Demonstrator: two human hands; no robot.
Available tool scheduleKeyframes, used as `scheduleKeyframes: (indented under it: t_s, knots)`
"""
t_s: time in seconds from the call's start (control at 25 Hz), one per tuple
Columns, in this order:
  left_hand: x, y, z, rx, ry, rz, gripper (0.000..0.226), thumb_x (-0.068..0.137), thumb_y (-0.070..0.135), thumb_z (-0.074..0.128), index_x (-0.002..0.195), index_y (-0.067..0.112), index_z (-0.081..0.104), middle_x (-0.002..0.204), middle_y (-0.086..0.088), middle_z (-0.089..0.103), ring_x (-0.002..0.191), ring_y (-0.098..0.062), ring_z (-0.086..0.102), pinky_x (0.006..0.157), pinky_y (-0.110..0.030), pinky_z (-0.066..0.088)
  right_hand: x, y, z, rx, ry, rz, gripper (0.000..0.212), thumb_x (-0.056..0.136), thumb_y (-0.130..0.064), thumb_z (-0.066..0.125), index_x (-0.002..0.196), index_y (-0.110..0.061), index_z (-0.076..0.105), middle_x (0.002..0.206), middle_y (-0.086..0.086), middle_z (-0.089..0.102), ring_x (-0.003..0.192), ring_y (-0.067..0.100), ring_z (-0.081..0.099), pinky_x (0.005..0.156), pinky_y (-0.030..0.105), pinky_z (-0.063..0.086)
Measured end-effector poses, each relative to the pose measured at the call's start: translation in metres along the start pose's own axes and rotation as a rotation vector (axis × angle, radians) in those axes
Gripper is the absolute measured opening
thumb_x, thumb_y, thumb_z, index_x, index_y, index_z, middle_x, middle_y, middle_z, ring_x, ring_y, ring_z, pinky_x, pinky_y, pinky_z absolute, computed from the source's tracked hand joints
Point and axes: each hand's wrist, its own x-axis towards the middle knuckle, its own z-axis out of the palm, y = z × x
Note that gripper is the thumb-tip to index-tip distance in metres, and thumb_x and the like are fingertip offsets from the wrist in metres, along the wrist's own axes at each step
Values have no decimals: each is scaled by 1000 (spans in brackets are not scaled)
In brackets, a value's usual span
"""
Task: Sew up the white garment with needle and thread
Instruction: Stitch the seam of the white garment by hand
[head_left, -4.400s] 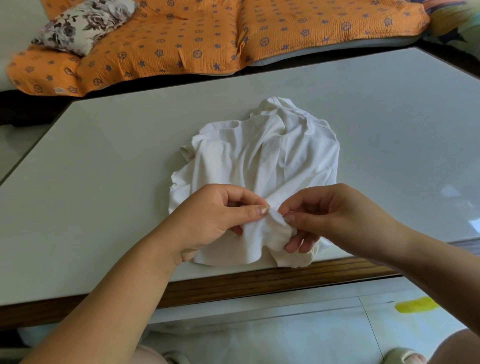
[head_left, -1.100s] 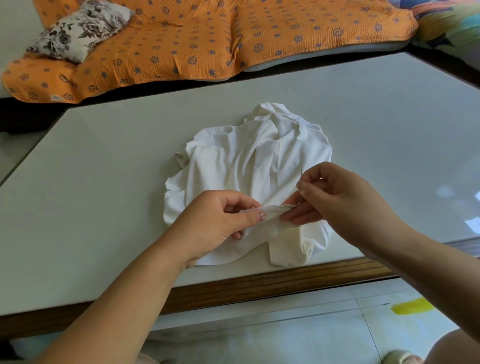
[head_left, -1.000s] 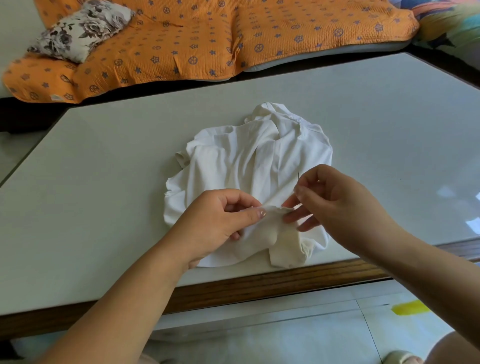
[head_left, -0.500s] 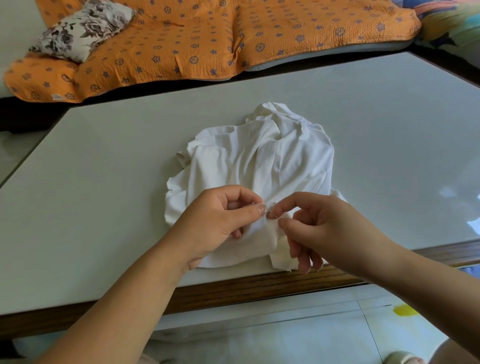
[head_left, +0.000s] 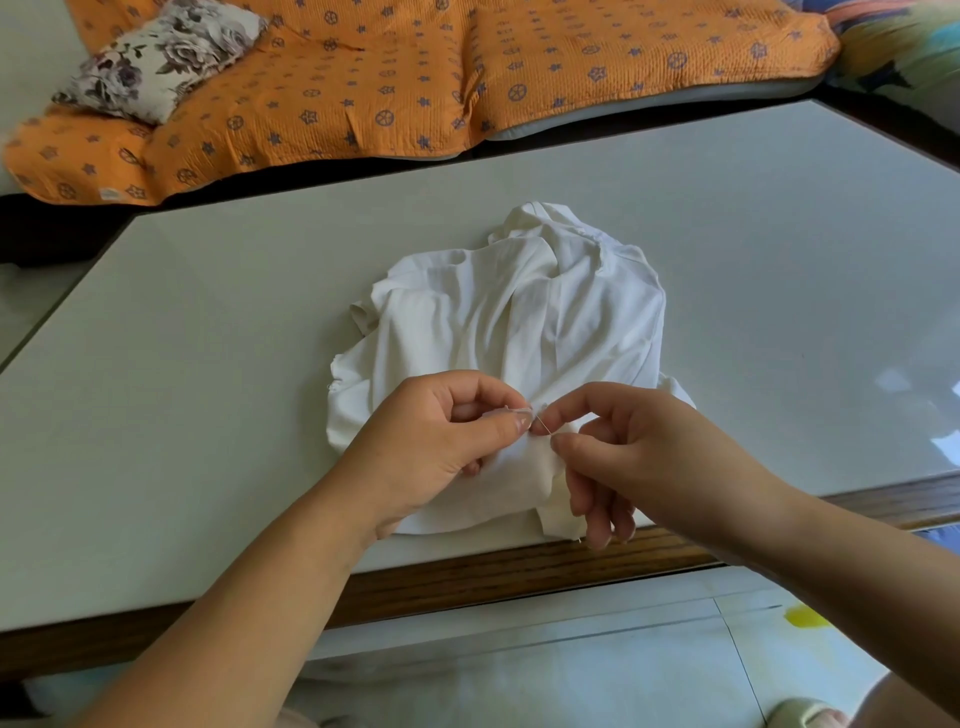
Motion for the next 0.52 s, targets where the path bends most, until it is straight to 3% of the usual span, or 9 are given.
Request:
scheduleKeyframes:
  t_s: [0.12,0.28,0.44,0.52]
  knots:
    - [-1,0,1,34,1,31,4,85,12,72,84,15,74,66,0,64,58,-10,51,59,-21,44,1,1,1,-1,11,8,15,97,-8,51,99,-17,63,57,4,65,46,20,63,43,23,45]
    - [-3,0,5,96,20,72,3,83,13,74,85,15,75,62,10,66,56,1,56,61,-15,45,3,2,6,-2,53,5,10,99,-17,54,93,-14,62,59,4,68,50,22,66,46,23,48]
    - [0,-3,6,100,72,50,2,83,19,76,82,20,75,65,4,64,58,-10,52,61,-26,46,5,4,4,-17,79,-20,10,99,-15,54,94,-14,63,59,3,67,50,20,66,47,23,50]
    - [0,-3,4,71,69,38,2,83,18,74,82,20,75,67,1,64,60,-12,52,59,-24,46,4,4,3,-14,75,-38,11,98,-12,54,94,-15,63,58,4,66,49,21,65,46,24,49]
